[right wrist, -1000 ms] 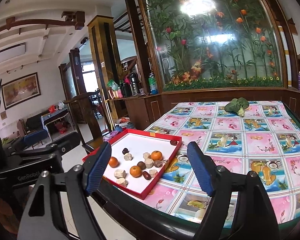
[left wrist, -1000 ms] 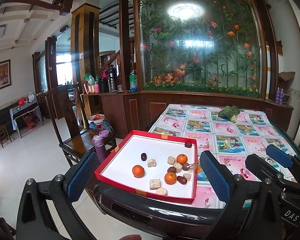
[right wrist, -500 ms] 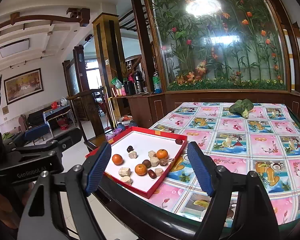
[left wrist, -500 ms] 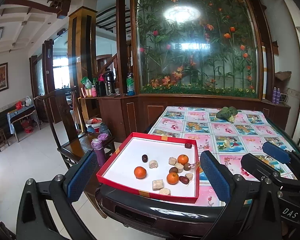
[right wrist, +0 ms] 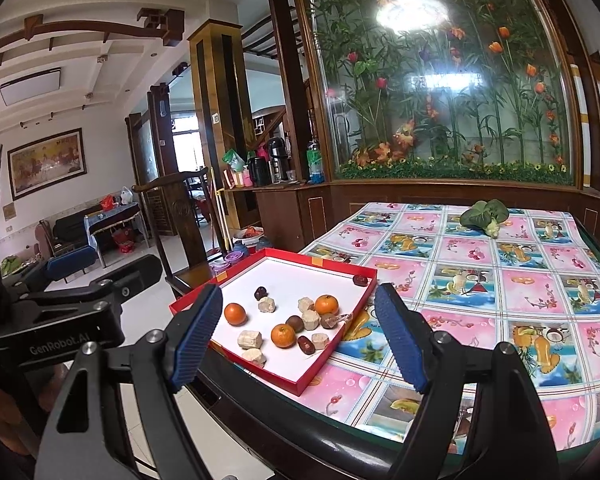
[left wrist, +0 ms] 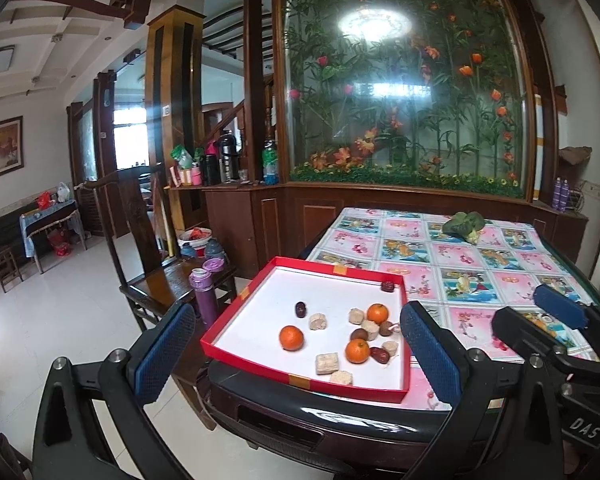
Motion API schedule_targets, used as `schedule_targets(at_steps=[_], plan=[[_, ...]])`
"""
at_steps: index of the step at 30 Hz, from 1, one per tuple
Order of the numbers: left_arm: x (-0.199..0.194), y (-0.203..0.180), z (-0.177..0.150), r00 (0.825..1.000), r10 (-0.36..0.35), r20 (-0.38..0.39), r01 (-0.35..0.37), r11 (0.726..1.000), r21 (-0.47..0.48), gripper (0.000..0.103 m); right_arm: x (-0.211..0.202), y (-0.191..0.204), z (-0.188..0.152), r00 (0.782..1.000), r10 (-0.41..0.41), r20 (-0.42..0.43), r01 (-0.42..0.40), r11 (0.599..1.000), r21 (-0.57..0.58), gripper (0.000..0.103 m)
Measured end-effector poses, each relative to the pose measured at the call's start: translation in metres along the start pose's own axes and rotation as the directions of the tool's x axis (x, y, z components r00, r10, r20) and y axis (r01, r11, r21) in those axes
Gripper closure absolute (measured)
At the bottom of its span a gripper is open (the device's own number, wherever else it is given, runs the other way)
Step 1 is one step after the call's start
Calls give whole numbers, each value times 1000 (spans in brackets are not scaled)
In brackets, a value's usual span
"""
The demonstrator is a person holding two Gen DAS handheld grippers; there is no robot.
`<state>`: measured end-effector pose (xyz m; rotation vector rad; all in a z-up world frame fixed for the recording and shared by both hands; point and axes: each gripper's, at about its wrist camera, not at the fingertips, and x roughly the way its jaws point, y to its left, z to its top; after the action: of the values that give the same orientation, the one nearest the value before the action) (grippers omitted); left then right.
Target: Organize fruits
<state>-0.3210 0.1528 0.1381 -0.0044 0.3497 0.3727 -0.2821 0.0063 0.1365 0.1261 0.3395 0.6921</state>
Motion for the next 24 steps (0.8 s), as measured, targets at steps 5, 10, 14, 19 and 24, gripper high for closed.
schedule_targets(at_steps=[5,10,14,19,24], plan=[[4,5,-2,1000,17,-16,-17,1000,-2,0,1,1,1,1000,0,-1,0,1000,-3,24],[5,12,-3,999,19,-27,-20,1000,-22,0,5,1,1,1000,8,-18,-8,1000,1,24],[6,15,-2,999,25,-31,-26,999,-32,0,7,2,2,1000,9,-21,-9,1000,0,24],[7,17,-2,999,24,-32,-25,999,-34,0,12,6,0,1000,16,-25,-16,1000,-14,24],[3,23,-4,999,-12,40,15,997,-72,0,16,9,-3,999,20,-32,-21,999,-29,24]])
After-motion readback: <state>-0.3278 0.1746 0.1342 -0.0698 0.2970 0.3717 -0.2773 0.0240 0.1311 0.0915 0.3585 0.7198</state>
